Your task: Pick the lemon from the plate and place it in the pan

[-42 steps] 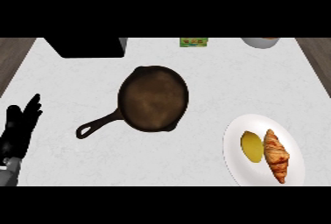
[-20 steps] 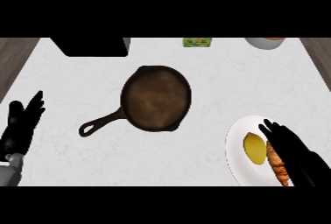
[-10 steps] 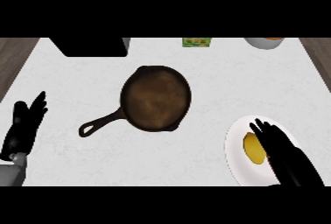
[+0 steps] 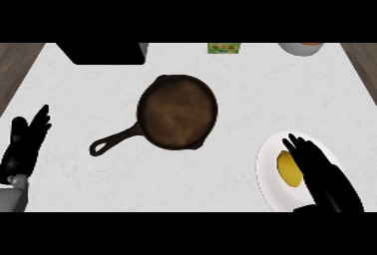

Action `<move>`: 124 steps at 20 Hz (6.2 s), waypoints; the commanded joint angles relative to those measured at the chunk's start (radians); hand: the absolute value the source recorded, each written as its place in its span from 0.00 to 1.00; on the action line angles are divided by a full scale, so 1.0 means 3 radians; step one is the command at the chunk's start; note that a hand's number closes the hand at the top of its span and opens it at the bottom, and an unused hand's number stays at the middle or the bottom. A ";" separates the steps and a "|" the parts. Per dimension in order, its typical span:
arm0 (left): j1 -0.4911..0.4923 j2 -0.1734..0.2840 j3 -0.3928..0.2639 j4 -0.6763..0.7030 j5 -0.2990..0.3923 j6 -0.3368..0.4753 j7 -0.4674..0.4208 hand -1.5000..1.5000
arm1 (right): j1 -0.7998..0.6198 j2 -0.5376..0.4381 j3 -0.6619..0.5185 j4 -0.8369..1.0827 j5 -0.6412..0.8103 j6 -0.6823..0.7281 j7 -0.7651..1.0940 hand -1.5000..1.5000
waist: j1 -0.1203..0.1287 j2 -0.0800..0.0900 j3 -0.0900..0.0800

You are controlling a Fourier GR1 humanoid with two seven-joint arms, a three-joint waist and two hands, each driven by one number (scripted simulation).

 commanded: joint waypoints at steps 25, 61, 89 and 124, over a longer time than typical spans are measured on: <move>-0.0028 -0.0351 0.0345 -0.0027 -0.0481 -0.0278 0.0031 0.50 | -0.0537 0.0400 -0.0241 0.0985 0.0787 -0.0599 -0.0321 1.00 | 0.0005 0.0000 0.0000; -0.0140 -0.0283 0.0456 -0.0009 -0.0388 -0.0477 0.0054 0.50 | -0.1516 0.1220 0.1503 0.0070 0.1417 -0.0947 0.3959 1.00 | 0.0144 0.0034 0.0000; -0.0413 -0.0518 0.0190 -0.0027 -0.0636 -0.0352 0.0118 0.50 | -0.3320 0.1225 0.0342 0.3584 -0.1420 -0.3049 0.2105 0.00 | 0.0442 0.0158 0.0016; -0.0036 -0.0315 0.0616 -0.0033 -0.0488 -0.0373 0.0129 0.50 | -0.1333 0.0810 0.0846 0.1483 -0.2160 -0.4436 0.0888 0.00 | -0.0130 -0.0051 -0.0007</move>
